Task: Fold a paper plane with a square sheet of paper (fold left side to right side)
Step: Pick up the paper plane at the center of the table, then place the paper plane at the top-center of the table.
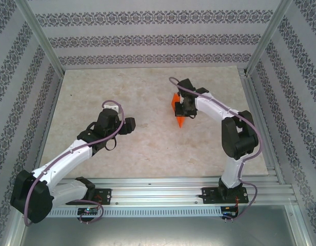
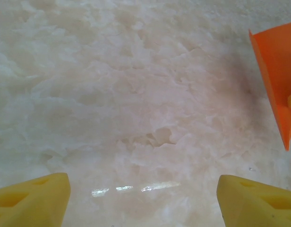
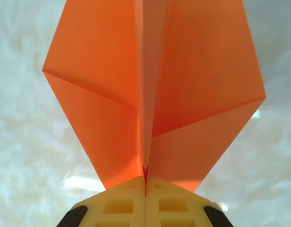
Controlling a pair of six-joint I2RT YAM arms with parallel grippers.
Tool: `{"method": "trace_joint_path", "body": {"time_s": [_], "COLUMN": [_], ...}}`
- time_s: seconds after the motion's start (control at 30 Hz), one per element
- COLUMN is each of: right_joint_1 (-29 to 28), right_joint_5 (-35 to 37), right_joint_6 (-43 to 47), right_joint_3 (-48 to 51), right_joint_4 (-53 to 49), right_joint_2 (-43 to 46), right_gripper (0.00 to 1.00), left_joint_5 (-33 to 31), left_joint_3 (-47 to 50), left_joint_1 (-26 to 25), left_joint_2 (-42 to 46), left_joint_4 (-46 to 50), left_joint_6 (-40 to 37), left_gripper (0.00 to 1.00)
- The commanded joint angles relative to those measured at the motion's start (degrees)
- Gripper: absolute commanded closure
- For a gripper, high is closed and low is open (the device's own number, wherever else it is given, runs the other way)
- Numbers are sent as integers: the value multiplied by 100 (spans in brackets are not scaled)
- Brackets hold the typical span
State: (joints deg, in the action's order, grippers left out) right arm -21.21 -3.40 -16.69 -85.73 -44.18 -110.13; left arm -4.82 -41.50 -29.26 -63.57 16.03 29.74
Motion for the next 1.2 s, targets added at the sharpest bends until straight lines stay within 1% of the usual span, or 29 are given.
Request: {"method": "trace_joint_path", "body": {"time_s": [0.0,0.13,0.27,0.37,0.4,0.63,0.8,0.97,1.17], "right_joint_1": [195,332,424,451,451,468,465,442,374], "right_joint_5": [-208,44,231,337,340,209,285,319,446], "right_joint_6": [511,776,893,927,925,884,878,895,868], "right_joint_3": [-746,-1742,-2640,-3106,-3187,-3702,-3875,-4046,-4202], "right_joint_4": [-85,-491,-909,-1127,-1153,-1366,-1450,-1597,-1777], "right_joint_2": [-631,-1370,-2051,-2417,-2490,-2959,-3105,-3272,-3452], "right_gripper": [100,97,95,93,91,81,78,73,70], "left_joint_5": [27,34,-14,-95,-108,-118,-99,-99,-98], "left_joint_3": [-17,-42,-23,-4,8,-8,-17,-25,-30], "left_joint_1": [67,67,67,68,62,61,62,66,65], "left_joint_2": [115,97,118,138,134,133,115,71,24], "left_joint_4": [59,94,67,71,83,111,120,120,146], "left_joint_6": [-174,-213,-197,-160,-161,-178,-179,-187,-188], "left_gripper": [18,16,8,1,0,0,0,0,0]}}
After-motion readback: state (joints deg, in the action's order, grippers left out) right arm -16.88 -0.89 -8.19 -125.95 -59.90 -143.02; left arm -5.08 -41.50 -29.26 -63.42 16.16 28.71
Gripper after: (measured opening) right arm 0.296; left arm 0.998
